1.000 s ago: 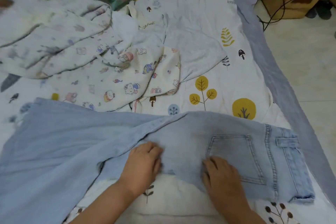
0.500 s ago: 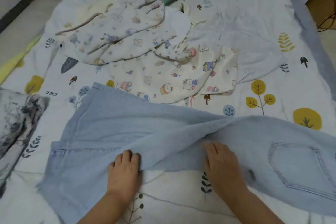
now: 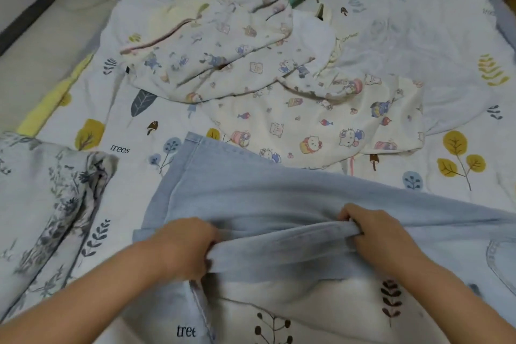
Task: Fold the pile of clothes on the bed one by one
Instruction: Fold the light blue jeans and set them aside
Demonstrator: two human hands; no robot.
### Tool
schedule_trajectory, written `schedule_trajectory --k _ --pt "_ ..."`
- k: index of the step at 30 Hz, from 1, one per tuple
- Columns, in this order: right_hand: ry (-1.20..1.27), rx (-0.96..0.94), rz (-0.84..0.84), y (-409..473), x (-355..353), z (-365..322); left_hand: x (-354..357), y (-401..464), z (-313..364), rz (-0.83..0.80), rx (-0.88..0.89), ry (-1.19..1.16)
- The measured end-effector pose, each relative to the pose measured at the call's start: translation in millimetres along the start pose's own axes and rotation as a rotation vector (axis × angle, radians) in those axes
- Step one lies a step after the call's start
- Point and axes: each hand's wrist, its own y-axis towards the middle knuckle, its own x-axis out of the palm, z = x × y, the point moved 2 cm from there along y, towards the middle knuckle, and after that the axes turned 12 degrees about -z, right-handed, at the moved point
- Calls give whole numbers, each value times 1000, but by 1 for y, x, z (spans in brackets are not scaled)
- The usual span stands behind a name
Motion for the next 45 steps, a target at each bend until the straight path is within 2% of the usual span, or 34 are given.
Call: schedule_trajectory --k 2,6,8,10,13,15,17,19,20,22,24,26,29,30,32,36,40,41,44,45 --pt "82 11 -16 2 -11 0 -16 -3 -20 -54 -93 92" --pt "170 53 53 19 -31 6 -59 -1 -61 -16 -215 187" --pt "213 84 92 32 -37 8 -83 8 -80 65 -267 147" --pt "204 133 126 48 -39 10 -103 23 -94 264 -275 91" --pt "152 232 314 69 -44 12 -112 53 -101 705 -168 6" --pt "93 296 380 78 -43 13 -99 75 -106 807 -184 -136" --pt "-21 388 313 86 -35 13 -74 93 -113 732 -293 -351" --pt "-93 423 299 89 -25 12 -39 107 -125 554 -468 -529" --pt "-126 415 313 88 -21 10 -21 110 -131 477 -535 -607" --pt "-207 328 357 84 -9 0 8 112 -139 419 -550 -701" --pt "-274 194 401 80 9 -12 26 107 -143 482 -510 -757" --pt "-363 139 358 77 26 -20 35 97 -145 545 -500 -826" --pt "-428 207 151 80 46 -20 45 88 -149 492 -513 -822" --pt "-437 222 128 82 48 -18 48 85 -150 461 -511 -809" --pt "-438 227 125 85 49 -19 50 77 -152 441 -506 -831" --pt "-400 205 168 80 48 -28 55 53 -149 588 -532 -900" --pt "-413 168 131 71 55 -37 77 50 -130 474 -549 -974" --pt "-418 165 118 70 58 -40 79 49 -130 495 -549 -984" --pt "-382 124 153 68 61 -48 77 36 -136 737 -538 -880" --pt "-362 109 177 67 62 -51 78 32 -136 753 -532 -840"
